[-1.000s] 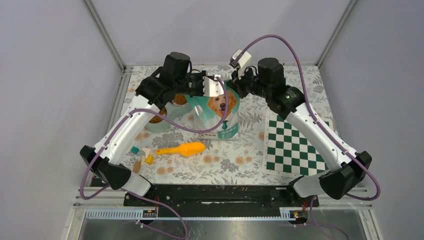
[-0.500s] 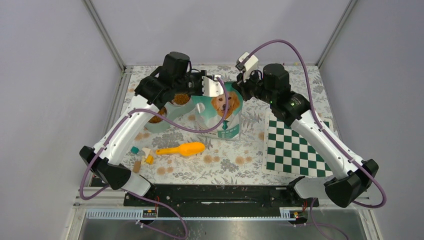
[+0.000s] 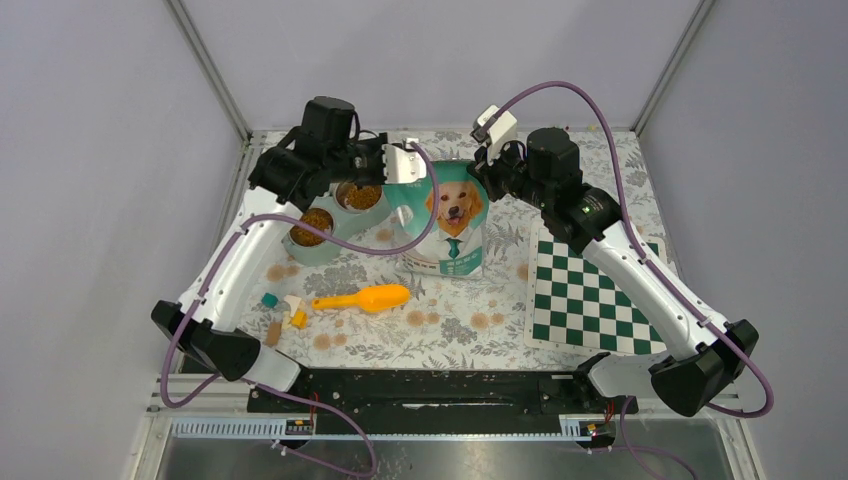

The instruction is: Serve the pet food

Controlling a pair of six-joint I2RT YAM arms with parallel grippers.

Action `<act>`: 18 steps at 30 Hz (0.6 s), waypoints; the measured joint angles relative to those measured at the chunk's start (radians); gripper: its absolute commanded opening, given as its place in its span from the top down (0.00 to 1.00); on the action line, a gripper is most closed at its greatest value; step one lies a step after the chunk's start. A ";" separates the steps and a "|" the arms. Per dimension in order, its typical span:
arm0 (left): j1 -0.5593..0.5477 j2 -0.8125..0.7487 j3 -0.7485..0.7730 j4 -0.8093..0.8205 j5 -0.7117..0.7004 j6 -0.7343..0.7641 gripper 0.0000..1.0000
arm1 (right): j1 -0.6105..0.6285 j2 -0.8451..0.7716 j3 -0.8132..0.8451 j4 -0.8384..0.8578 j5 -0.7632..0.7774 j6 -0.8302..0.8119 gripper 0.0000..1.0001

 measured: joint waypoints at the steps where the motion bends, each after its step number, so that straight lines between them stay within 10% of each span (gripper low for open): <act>1: 0.010 -0.005 0.000 -0.005 0.005 0.000 1.00 | 0.000 0.000 0.000 0.000 0.000 0.000 1.00; 13: 0.209 -0.092 0.000 -0.139 -0.067 -0.014 0.97 | -0.060 -0.057 0.000 -0.112 0.013 -0.021 1.00; 18: 0.163 -0.148 -0.026 -0.097 -0.080 -0.050 0.50 | -0.112 -0.077 0.069 -0.251 -0.055 -0.022 0.64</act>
